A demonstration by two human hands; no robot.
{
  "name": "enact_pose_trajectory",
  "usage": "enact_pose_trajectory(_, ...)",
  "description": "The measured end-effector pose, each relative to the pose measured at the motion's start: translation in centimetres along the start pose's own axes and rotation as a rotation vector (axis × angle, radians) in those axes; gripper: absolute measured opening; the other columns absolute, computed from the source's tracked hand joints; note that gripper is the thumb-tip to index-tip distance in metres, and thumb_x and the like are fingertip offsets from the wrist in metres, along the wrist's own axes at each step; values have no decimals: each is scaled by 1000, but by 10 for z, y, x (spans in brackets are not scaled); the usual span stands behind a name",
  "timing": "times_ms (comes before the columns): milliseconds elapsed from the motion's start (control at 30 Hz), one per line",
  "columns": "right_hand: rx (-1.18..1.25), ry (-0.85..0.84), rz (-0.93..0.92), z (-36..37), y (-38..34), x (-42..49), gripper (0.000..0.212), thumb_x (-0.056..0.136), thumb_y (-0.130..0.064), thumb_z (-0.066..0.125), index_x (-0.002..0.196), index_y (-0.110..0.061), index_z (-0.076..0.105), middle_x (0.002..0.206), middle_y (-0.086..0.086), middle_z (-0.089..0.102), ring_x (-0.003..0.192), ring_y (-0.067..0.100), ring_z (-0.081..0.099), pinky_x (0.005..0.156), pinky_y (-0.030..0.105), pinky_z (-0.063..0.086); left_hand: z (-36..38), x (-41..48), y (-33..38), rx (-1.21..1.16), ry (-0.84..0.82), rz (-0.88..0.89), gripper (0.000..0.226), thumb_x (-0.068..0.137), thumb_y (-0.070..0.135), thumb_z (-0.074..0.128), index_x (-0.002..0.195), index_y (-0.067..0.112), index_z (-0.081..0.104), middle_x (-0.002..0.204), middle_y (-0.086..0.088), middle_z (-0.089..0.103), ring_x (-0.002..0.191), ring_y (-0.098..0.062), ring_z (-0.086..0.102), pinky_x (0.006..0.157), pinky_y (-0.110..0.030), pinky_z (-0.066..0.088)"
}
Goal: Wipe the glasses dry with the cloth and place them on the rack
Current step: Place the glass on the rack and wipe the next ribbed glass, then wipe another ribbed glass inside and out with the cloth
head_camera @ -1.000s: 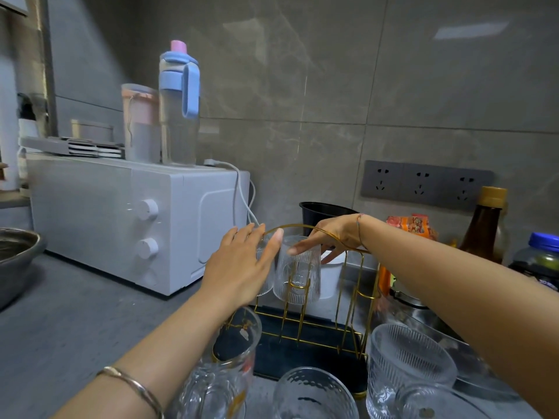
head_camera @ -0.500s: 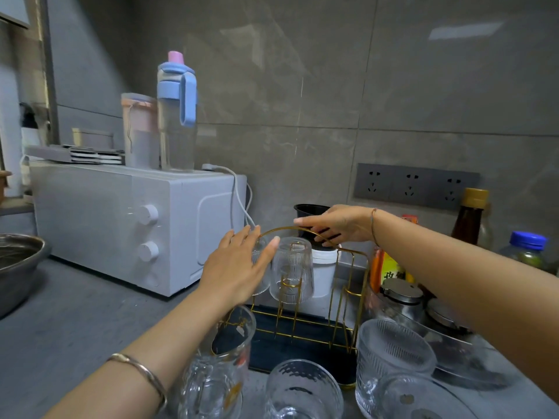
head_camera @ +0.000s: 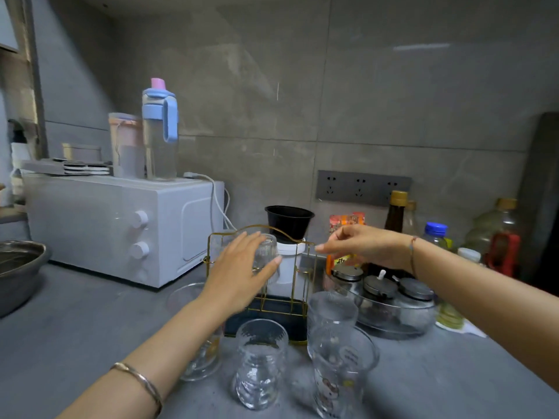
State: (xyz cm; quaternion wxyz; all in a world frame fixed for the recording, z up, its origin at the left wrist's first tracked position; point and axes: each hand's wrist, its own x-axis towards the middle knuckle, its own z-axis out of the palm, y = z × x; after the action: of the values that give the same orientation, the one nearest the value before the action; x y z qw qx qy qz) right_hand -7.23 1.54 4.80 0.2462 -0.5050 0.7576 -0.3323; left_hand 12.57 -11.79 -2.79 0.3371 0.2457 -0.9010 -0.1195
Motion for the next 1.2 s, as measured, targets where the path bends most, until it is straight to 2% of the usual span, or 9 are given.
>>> enact_pose_trajectory(67, 2, -1, 68, 5, 12, -13, 36, 70, -48, 75, 74, -18, 56, 78, -1, 54, 76, 10, 49, 71, 24, 42, 3, -9, 11, -47, 3, 2, 57, 96, 51, 45, 145, 23, 39, 152, 5, 38, 141, -13, 28, 112, -27, 23)
enact_pose_trajectory(167, -13, 3, 193, 18, 28, -22, 39, 80, -43, 71, 94, -8, 62, 95, 4, 55, 81, 9, 49, 72, 26, 43, 14, -21, 19, -81, -88, -37, 51, 96, 53, 44, 138, 25, 46, 144, 5, 47, 134, -12, 38, 106, -30, 33)
enact_pose_trajectory(267, -38, 35, 290, 34, 37, -26, 73, 78, -49, 70, 135, -10, 47, 135, 5, 44, 123, 22, 44, 100, 41, 43, 28, -34, 22, -125, -229, -77, 52, 96, 56, 41, 137, 26, 49, 142, 7, 50, 130, -11, 45, 104, -31, 38)
enact_pose_trajectory(367, 7, 36, 339, 49, 37, -25, 91, 78, -49, 71, 148, -11, 25, 155, 10, 26, 140, 30, 29, 112, 48, 33, 38, -43, 23, -202, -303, -136, 50, 97, 57, 38, 131, 25, 56, 133, 7, 59, 120, -10, 54, 102, -32, 44)
enact_pose_trajectory(467, 89, 39, 393, 64, 40, -19, 100, 76, -42, 76, 150, -11, 17, 156, 12, 21, 141, 33, 27, 111, 48, 33, 43, -47, 27, -74, -328, -165, 52, 98, 60, 29, 126, 29, 58, 122, 9, 63, 111, -11, 58, 86, -29, 44)
enact_pose_trajectory(567, 36, 43, 389, 74, 39, -15, 86, 83, -35, 71, 148, -6, 22, 156, 13, 25, 141, 29, 28, 113, 39, 29, 46, -48, 27, 23, -326, -158, 58, 98, 62, 19, 120, 29, 61, 108, 8, 66, 101, -13, 60, 77, -29, 39)
enact_pose_trajectory(933, 85, 248, 324, 58, 47, -20, 77, 74, -33, 79, 135, -1, 43, 134, 11, 51, 122, 24, 49, 86, 28, 44, 49, -51, 25, -7, -259, -111, 59, 99, 59, 15, 111, 24, 62, 103, 5, 68, 97, -14, 62, 78, -30, 45)
enact_pose_trajectory(1067, 116, 361, 230, 24, 35, -44, 68, 74, -25, 80, 128, -2, 47, 108, 5, 55, 96, 15, 54, 68, 18, 47, 45, -55, 39, -226, -31, -84, 47, 100, 51, 31, 128, 23, 56, 123, 5, 62, 113, -10, 56, 92, -30, 48)
enact_pose_trajectory(1200, 0, 426, 143, -5, 18, -87, 71, 73, -40, 78, 129, -7, 51, 123, 6, 55, 104, 18, 51, 82, 28, 44, 37, -57, 84, -443, 13, -41, 55, 93, 52, 49, 141, 26, 42, 144, 6, 46, 129, -11, 45, 102, -29, 40)
